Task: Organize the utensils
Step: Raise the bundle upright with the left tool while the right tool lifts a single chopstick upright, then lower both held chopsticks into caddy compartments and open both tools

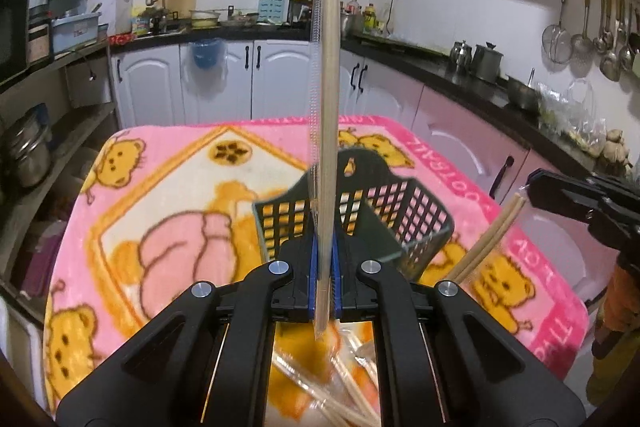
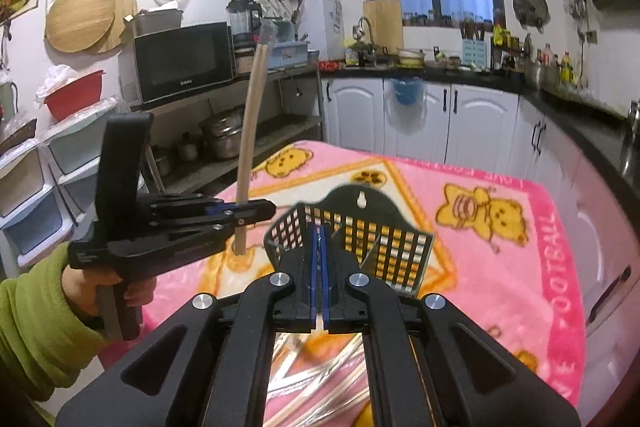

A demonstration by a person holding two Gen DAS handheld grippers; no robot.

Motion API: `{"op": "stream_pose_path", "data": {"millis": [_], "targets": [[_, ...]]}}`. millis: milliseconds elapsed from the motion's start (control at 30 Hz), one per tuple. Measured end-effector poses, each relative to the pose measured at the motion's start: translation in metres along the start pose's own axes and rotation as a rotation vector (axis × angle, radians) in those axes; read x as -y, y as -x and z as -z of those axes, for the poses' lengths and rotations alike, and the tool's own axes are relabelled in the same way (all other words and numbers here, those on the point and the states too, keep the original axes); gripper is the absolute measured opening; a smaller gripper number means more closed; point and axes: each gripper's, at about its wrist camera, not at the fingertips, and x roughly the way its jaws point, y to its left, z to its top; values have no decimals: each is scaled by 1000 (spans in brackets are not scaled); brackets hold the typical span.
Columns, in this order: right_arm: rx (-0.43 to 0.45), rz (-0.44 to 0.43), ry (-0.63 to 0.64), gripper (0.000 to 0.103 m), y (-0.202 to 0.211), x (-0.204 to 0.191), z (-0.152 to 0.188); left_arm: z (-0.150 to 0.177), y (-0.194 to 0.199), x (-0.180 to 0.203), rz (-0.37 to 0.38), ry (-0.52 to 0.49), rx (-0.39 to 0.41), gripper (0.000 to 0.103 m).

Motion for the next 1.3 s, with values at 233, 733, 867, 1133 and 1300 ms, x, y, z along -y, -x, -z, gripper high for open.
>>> {"op": "stream_pose_path", "data": {"millis": [233,733,867,1133,1300], "targets": [[60,11,31,2,19,0,-31,-24,-5,1,22,15,26,3],[190,100,32,2,46,34,-96,-53,-33,-1,-1,19,72,3],[169,124,28,2,33,43,-97,-43,-45,-3,-12,14,65,3],[55,146,-11,2,-9,58,-69,-17,-61,-9,-23,22,37,3],[-1,140,-61,2,-28,65,-46,-5,-64,-11,-34,16,23,3]]}}
